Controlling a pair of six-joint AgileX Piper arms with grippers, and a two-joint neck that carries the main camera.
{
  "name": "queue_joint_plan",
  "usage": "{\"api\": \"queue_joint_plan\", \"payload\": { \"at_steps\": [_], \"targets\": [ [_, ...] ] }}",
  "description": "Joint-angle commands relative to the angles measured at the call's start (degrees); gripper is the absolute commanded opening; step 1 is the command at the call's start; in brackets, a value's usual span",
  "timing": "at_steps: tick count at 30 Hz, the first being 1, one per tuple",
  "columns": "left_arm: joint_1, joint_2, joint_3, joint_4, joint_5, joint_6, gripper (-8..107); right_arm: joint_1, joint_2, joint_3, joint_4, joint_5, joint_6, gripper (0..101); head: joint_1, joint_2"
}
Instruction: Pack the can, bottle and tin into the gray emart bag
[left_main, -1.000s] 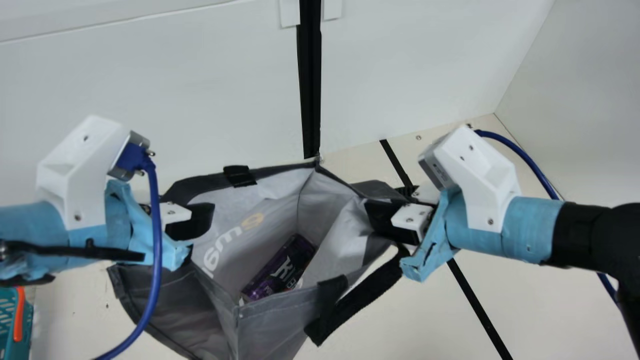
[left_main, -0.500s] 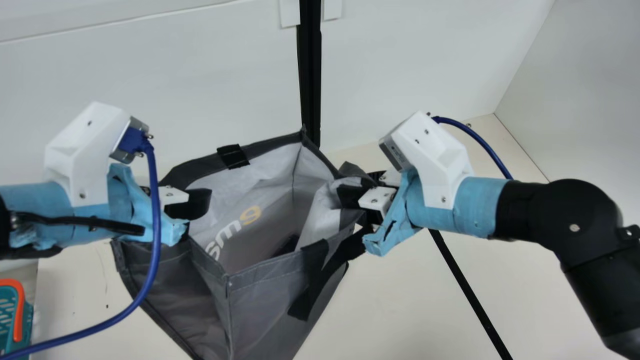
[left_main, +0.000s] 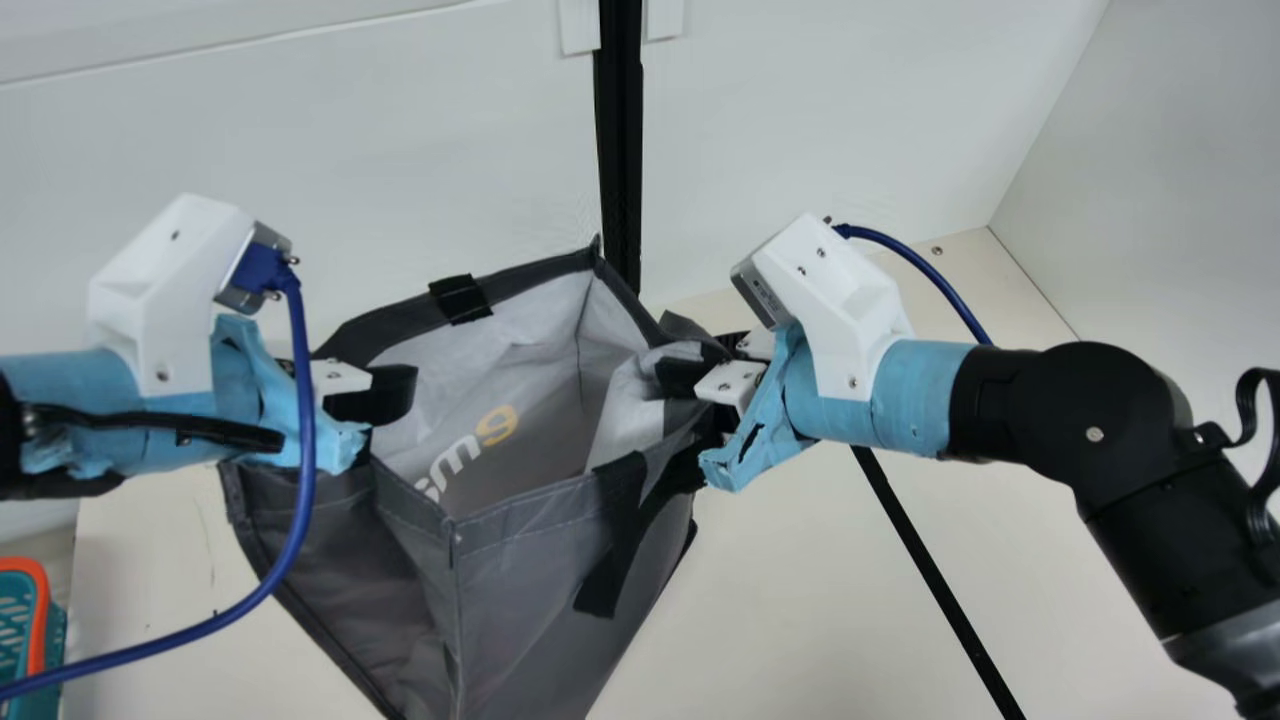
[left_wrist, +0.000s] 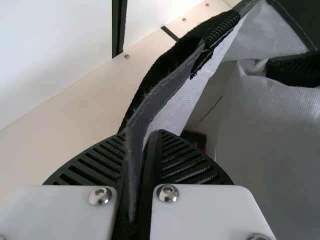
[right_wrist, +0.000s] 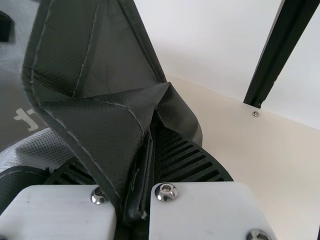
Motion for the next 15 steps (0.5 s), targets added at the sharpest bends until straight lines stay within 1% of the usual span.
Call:
{"api": "queue_joint_plan", "payload": {
  "at_steps": [1, 6, 15],
  "targets": [
    [0.00, 0.00, 0.00, 0.00, 0.00, 0.00, 10, 0.00, 0.00, 0.00, 0.00, 0.00, 0.00, 0, -1.30, -0.05],
    [0.00, 0.00, 0.00, 0.00, 0.00, 0.00, 10, 0.00, 0.00, 0.00, 0.00, 0.00, 0.00, 0, -1.30, -0.05],
    [0.00, 0.00, 0.00, 0.00, 0.00, 0.00, 40, 0.00, 0.00, 0.00, -0.05, -0.05, 0.00, 0, -1.30, -0.05]
  ]
}}
